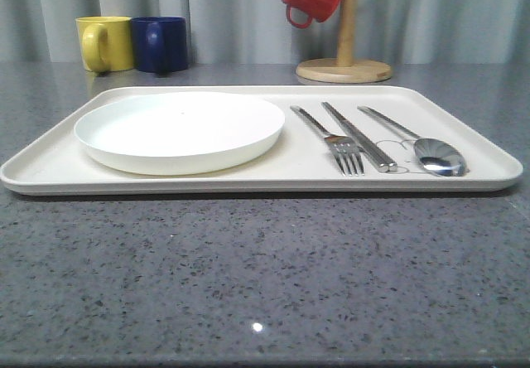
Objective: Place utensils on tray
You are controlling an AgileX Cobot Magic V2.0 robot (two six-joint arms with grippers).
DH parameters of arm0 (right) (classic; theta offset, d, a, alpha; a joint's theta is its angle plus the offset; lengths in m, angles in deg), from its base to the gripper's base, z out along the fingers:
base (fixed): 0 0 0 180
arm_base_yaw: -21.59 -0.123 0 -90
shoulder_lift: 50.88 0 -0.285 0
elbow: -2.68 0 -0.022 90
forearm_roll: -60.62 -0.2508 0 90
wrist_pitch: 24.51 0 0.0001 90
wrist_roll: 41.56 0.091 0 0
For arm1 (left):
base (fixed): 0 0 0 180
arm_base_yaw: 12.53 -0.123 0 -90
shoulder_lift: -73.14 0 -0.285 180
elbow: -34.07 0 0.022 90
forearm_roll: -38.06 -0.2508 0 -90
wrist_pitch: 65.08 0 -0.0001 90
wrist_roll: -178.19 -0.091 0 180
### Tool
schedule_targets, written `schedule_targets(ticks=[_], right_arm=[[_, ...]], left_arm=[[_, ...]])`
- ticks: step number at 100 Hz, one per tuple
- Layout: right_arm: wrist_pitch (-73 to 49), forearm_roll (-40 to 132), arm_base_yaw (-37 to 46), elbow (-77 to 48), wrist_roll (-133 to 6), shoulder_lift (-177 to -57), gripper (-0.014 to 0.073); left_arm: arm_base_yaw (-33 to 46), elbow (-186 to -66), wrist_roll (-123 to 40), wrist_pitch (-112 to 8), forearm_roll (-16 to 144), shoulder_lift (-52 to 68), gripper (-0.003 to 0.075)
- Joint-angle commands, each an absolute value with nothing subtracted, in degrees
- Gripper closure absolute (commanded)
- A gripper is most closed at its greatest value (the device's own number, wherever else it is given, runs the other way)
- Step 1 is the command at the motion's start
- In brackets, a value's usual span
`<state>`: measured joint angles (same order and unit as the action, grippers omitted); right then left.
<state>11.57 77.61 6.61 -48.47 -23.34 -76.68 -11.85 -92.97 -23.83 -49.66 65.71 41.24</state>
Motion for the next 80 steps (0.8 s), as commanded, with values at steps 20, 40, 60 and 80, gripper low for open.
schedule_targets(ticks=[20,40,60,80], right_arm=[[8.33,79.39,6.91,-47.09,-23.94,-76.88,0.0662],[8.4,79.39,6.91,-47.09,-23.94,-76.88,0.0662],[8.52,79.62,6.91,-47.09,-23.94,-76.88,0.0662],[1.07,79.21,7.98,-50.52,-23.94,-74.96,0.0662]], left_arm=[[-11.9,-94.49,-23.42,-53.67,66.3,40.99,0.0739],[-11.9,-94.49,-23.42,-53.67,66.3,40.99,0.0739],[-11.9,-94.49,-23.42,-53.67,66.3,40.99,0.0739],[-11.9,-94.49,-23.42,-53.67,66.3,40.99,0.0739]])
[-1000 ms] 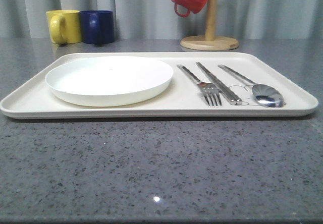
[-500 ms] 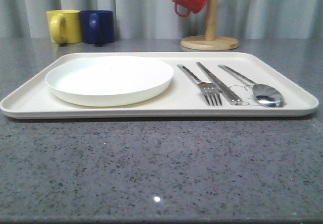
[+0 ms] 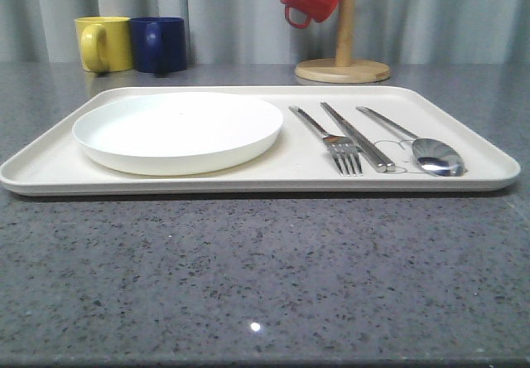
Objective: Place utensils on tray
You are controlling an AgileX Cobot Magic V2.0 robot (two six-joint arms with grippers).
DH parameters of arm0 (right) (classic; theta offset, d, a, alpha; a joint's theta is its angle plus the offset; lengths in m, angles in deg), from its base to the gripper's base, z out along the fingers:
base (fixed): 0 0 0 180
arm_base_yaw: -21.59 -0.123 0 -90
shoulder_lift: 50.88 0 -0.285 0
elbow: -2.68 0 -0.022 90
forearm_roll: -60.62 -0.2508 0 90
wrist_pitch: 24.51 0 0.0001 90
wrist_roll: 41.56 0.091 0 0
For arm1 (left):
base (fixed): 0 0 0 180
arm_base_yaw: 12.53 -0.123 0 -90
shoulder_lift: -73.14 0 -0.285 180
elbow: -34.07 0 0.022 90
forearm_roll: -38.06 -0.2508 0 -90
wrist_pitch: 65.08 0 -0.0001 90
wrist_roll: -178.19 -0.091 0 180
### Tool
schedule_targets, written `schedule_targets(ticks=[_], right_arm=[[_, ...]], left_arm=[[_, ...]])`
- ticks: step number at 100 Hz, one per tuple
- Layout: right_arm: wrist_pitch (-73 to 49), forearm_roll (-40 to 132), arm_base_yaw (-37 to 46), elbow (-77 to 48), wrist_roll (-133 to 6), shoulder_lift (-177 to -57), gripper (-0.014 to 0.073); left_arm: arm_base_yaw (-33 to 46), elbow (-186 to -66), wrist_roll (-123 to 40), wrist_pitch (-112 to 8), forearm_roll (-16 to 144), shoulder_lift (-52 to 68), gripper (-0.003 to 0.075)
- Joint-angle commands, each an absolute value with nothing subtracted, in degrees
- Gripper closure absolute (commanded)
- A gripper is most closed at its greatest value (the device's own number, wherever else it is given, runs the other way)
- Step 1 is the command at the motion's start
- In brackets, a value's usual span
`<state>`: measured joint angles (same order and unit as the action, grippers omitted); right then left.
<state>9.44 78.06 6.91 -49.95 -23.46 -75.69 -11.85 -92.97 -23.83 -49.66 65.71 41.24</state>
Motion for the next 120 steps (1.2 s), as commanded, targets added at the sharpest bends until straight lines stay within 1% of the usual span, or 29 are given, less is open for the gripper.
schedule_targets(ticks=[1,18,28,39,62,83,120], right_arm=[[0.59,79.08,8.27,-51.02,-23.94,-74.8,0.0662],[-9.46,71.46,13.57,-58.25,-25.84,-70.29,0.0662],[-13.05,65.56,16.84,-62.62,-30.69,-67.37,0.0662],[-15.51,63.91,18.52,-66.12,-32.84,-64.08,0.0662],[-21.45,63.91,18.61,-72.39,-33.75,-56.88,0.0662],[-28.03,63.99,18.61,-76.22,-33.75,-57.01,0.0662],[-28.25,63.99,18.61,-76.11,-33.75,-57.01,0.0662]], left_arm=[[-11.9,-94.49,-23.42,-53.67,66.3,40.99,0.0739],[-11.9,-94.49,-23.42,-53.67,66.3,40.99,0.0739],[-11.9,-94.49,-23.42,-53.67,66.3,40.99,0.0739],[-11.9,-94.49,-23.42,-53.67,66.3,40.99,0.0739],[-11.9,-94.49,-23.42,-53.67,66.3,40.99,0.0739],[-11.9,-94.49,-23.42,-53.67,66.3,40.99,0.0739],[-11.9,-94.49,-23.42,-53.67,66.3,40.99,0.0739]])
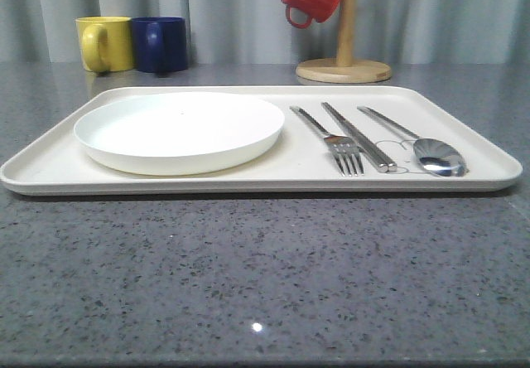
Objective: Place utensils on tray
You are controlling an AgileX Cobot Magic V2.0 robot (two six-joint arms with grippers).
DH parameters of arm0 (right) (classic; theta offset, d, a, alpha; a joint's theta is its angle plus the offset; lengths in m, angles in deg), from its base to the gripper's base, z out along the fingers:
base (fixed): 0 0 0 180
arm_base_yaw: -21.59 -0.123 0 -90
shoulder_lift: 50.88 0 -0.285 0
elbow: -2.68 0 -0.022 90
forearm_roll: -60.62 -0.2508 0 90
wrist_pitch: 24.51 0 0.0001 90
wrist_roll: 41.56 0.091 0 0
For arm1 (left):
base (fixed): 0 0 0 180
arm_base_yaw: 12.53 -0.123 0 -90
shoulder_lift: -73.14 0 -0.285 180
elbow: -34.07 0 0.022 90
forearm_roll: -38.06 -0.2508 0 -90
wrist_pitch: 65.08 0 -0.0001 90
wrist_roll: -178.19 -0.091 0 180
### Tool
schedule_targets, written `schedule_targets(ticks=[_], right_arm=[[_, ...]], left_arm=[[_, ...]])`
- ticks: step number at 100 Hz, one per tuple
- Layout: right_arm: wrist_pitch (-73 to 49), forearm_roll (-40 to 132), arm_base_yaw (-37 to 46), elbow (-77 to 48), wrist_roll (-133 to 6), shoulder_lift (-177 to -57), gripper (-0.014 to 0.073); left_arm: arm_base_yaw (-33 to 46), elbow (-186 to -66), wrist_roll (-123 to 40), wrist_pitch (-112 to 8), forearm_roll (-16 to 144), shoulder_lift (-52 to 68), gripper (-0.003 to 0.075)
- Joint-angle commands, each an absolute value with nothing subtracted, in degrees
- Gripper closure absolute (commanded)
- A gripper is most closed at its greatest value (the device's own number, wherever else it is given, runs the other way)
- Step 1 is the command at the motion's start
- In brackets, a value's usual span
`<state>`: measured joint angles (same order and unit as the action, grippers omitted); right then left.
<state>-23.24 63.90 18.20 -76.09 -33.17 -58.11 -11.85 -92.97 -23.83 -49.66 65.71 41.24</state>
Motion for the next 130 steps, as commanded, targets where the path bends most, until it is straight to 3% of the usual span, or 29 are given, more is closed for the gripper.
schedule_targets(ticks=[1,106,130], right_arm=[[-28.25,63.99,18.61,-76.11,-33.75,-57.01,0.0662],[-28.25,63.99,18.61,-76.11,-33.75,-57.01,0.0662],[-28.25,63.99,18.61,-76.11,-33.75,-57.01,0.0662]], left_arm=[[-11.9,-94.49,-23.42,-53.67,66.3,40.99,0.0739],[-11.9,-94.28,-23.11,-54.03,64.17,41.59,0.0739],[-11.9,-90.26,0.95,-54.16,42.39,47.97,0.0739]])
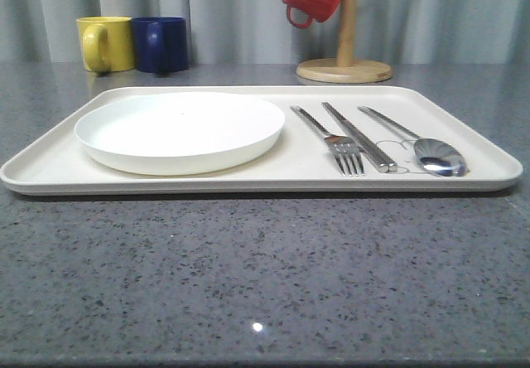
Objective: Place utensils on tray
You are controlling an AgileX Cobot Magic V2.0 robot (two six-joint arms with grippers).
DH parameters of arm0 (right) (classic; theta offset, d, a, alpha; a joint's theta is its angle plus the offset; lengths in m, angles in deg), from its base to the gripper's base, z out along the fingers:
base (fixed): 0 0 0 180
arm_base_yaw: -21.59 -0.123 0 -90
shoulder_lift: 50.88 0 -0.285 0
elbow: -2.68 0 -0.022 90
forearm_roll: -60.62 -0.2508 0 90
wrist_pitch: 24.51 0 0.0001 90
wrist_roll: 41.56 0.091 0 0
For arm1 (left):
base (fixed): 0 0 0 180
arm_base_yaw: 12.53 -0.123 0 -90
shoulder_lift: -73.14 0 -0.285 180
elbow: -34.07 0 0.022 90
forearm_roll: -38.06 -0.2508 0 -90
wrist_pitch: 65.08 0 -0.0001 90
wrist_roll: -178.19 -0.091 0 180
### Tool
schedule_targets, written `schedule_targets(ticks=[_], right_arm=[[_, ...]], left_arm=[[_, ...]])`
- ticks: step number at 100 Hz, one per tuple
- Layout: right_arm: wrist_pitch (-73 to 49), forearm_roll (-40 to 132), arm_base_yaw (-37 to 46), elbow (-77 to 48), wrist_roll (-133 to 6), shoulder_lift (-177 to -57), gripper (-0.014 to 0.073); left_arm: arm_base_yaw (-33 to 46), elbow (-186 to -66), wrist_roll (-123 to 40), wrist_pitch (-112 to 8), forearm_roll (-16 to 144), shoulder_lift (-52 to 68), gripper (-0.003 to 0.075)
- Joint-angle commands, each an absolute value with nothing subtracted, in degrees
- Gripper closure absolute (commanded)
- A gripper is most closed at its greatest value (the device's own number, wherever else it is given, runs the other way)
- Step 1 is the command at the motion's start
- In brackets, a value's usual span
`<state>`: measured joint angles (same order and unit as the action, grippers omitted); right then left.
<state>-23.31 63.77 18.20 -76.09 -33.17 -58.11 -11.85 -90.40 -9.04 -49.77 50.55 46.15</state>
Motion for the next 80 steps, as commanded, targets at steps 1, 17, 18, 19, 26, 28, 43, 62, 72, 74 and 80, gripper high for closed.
schedule_targets(ticks=[1,17,18,19,26,28,43,62,72,74,80], right_arm=[[-28.25,63.99,18.61,-76.11,-33.75,-57.01,0.0662],[-28.25,63.99,18.61,-76.11,-33.75,-57.01,0.0662],[-28.25,63.99,18.61,-76.11,-33.75,-57.01,0.0662],[-28.25,63.99,18.61,-76.11,-33.75,-57.01,0.0662],[-28.25,63.99,18.61,-76.11,-33.75,-57.01,0.0662],[-28.25,63.99,18.61,-76.11,-33.75,-57.01,0.0662],[-28.25,63.99,18.61,-76.11,-33.75,-57.01,0.0662],[-28.25,63.99,18.61,-76.11,-33.75,-57.01,0.0662],[-28.25,63.99,18.61,-76.11,-33.75,-57.01,0.0662],[-28.25,63.99,18.61,-76.11,-33.75,-57.01,0.0662],[-28.25,63.99,18.61,-76.11,-33.75,-57.01,0.0662]], left_arm=[[-11.9,-90.05,2.35,-54.16,41.83,48.21,0.0739],[-11.9,-83.9,8.58,-56.11,35.57,53.55,0.0739],[-11.9,-83.58,8.58,-56.56,35.43,54.02,0.0739],[-11.9,-82.95,8.58,-56.82,35.31,54.26,0.0739],[-11.9,-79.8,8.58,-59.24,34.66,56.72,0.0739],[-11.9,-78.86,8.58,-60.0,34.54,57.48,0.0739],[-11.9,-72.94,8.58,-63.35,34.36,62.68,0.0739],[-11.33,-67.71,8.66,-65.08,34.36,67.67,0.0739],[-10.39,-66.89,9.28,-65.79,32.29,67.54,0.0739],[-10.05,-66.89,9.43,-66.01,31.87,67.54,0.0739],[-9.67,-66.89,9.67,-66.64,30.66,67.54,0.0739]])
